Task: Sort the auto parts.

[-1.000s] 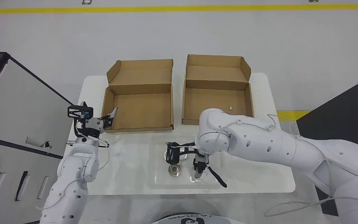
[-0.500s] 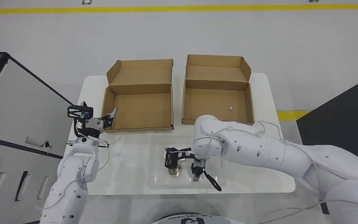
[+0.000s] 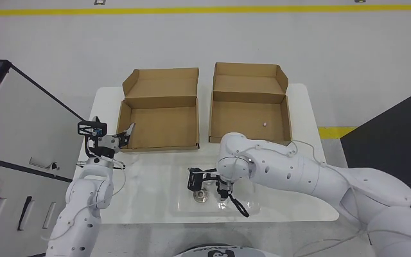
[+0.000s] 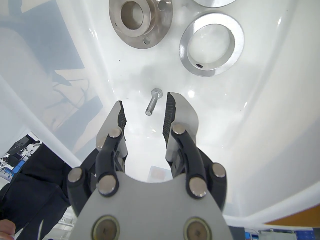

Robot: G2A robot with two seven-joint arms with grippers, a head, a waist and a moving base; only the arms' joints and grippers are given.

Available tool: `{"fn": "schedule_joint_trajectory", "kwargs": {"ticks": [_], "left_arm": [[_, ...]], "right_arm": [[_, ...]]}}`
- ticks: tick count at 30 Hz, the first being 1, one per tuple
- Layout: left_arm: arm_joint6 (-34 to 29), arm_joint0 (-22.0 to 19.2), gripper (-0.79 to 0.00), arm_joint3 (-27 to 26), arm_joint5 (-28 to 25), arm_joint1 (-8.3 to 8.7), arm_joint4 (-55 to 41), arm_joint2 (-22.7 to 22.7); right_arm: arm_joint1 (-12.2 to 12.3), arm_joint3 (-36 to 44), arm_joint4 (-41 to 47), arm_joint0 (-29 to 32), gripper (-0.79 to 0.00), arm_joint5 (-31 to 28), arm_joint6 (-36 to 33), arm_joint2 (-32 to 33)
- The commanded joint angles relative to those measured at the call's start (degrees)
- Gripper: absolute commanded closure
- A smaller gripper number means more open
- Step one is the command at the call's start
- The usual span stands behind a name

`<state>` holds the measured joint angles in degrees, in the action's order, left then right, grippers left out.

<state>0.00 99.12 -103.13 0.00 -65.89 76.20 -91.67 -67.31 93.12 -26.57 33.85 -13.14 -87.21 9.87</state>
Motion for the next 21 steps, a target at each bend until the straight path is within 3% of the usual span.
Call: {"fn": "schedule_joint_trajectory", "kwargs": {"ticks": [1, 13, 17, 18, 19, 21], "left_arm": [[0.0, 0.0, -0.785, 0.0, 0.0, 0.0, 0.0, 0.0], [0.0, 0.0, -0.785, 0.0, 0.0, 0.0, 0.0, 0.0], [0.0, 0.0, -0.785, 0.0, 0.0, 0.0, 0.0, 0.0], [0.0, 0.0, -0.785, 0.0, 0.0, 0.0, 0.0, 0.0], [0.0, 0.0, -0.785, 0.0, 0.0, 0.0, 0.0, 0.0], [0.0, 0.0, -0.785, 0.0, 0.0, 0.0, 0.0, 0.0]], "right_arm": [[-0.2, -0.4, -0.1, 0.1, -0.363, 0.0, -0.1, 0.0], [-1.2, -3.3, -1.3, 1.2, -0.314, -0.7, 1.2, 0.4], [-1.5, -3.9, -1.6, 1.4, -0.197, -0.7, 0.9, 0.5], [-1.6, -4.0, -1.7, 1.5, -0.145, -0.5, 0.9, 0.6], [-1.6, -3.9, -1.9, 1.5, -0.012, -0.5, 0.9, 0.7], [-1.7, -4.0, -2.2, 1.5, 0.0, -0.1, 0.6, 0.8]]}}
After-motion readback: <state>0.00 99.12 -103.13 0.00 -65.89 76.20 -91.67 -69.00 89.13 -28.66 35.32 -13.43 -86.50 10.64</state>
